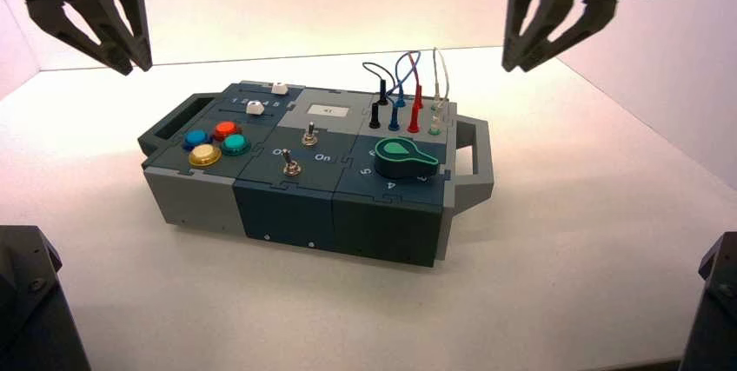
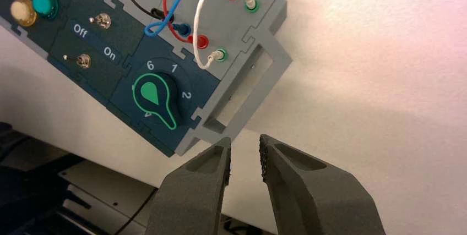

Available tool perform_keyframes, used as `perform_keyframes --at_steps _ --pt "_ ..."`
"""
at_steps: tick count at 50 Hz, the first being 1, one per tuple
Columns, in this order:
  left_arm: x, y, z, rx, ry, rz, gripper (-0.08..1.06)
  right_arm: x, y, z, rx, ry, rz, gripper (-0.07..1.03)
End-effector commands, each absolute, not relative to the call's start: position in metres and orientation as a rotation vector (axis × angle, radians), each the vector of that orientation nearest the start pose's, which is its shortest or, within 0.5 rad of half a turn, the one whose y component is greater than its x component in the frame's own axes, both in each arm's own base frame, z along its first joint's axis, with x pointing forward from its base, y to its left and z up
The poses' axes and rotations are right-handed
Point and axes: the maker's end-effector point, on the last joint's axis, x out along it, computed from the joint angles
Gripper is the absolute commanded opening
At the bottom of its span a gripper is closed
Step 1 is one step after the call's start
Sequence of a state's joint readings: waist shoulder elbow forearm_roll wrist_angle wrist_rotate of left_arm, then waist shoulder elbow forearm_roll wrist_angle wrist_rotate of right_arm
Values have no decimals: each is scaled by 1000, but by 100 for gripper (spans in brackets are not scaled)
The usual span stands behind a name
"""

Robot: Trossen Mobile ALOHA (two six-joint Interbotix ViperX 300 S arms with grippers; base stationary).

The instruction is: Move the box to the left.

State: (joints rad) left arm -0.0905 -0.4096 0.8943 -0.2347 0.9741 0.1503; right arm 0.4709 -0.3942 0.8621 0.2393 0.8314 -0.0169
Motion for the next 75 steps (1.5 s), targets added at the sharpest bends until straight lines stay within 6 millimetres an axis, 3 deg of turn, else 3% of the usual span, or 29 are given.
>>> perform_keyframes --at_steps 1,10,18,51,75 --pt "247 -44 113 0 1470 -217 34 228 154 133 -49 1307 469 30" --pt "270 -37 94 52 1545 -202 34 229 157 126 -26 1333 460 30" --pt "280 -36 73 68 1582 -202 34 229 157 114 -22 1360 448 31" --pt "291 -37 57 44 1619 -193 34 236 158 50 -89 1560 400 36" --pt "296 -35 44 44 1651 -193 34 244 161 34 -101 1596 390 36"
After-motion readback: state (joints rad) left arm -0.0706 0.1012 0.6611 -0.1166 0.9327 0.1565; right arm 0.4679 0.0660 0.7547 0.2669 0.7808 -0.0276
